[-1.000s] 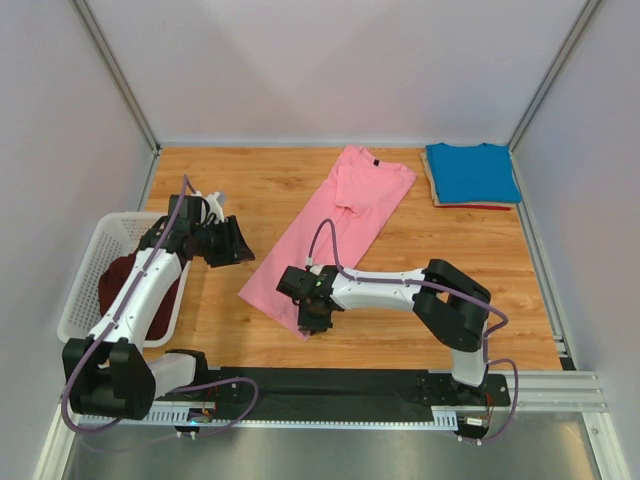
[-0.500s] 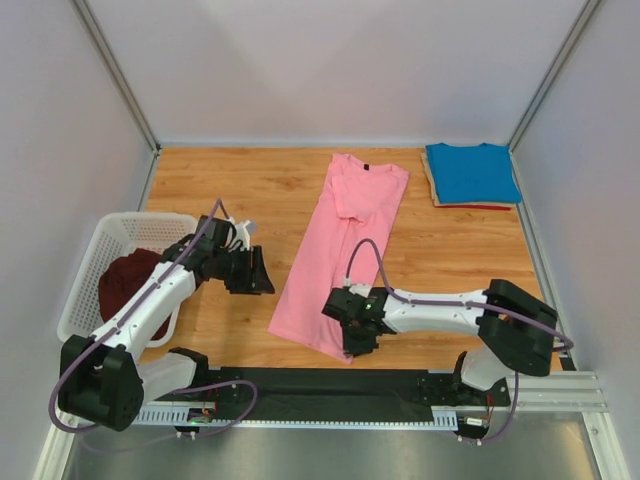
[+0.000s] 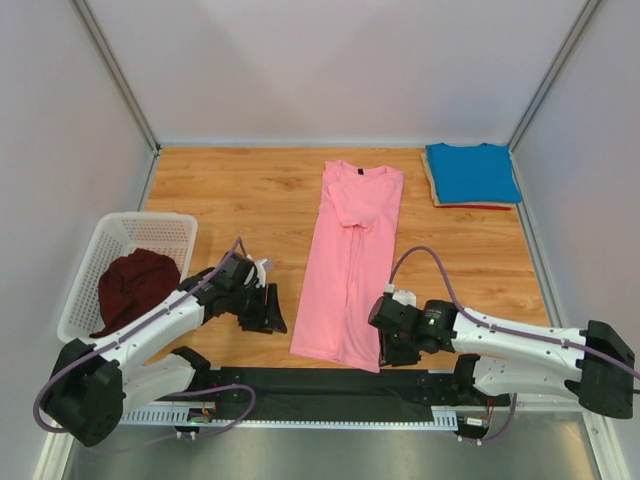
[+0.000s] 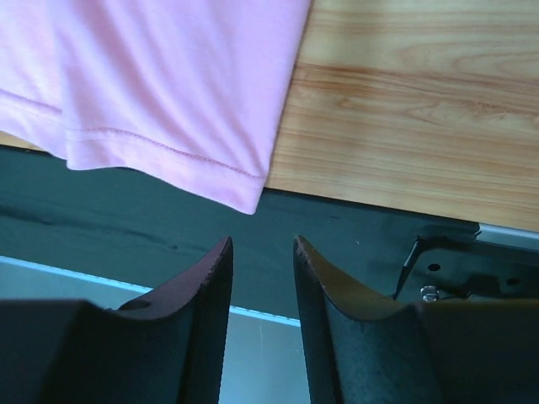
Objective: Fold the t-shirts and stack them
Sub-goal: Fold the tshirt
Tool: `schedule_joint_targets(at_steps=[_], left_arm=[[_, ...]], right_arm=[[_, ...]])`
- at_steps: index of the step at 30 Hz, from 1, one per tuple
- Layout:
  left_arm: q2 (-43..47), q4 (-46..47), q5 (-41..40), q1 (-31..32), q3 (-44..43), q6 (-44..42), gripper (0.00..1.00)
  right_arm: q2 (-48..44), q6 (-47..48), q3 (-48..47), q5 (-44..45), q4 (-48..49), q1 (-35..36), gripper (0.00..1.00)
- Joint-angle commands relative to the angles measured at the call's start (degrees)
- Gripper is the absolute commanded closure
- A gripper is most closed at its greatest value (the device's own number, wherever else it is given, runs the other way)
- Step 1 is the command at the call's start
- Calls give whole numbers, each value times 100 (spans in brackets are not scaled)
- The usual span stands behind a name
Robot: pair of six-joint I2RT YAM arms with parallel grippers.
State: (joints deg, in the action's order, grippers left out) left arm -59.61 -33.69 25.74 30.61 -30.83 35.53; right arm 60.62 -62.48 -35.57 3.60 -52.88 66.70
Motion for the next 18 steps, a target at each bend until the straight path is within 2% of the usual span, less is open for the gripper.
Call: schedule_joint_targets(at_steps=[1, 7, 18], left_arm=[[55, 530, 37, 182, 269, 428, 44], [-208, 1136, 159, 411, 542, 657, 43], [-490, 1523, 107, 665, 657, 789, 44]], right_arm=[[-208, -195, 50, 19, 85, -77, 63], [-384, -405, 727, -657, 1076, -456, 63], [-1042, -1345, 1438, -650, 1746, -465, 61]])
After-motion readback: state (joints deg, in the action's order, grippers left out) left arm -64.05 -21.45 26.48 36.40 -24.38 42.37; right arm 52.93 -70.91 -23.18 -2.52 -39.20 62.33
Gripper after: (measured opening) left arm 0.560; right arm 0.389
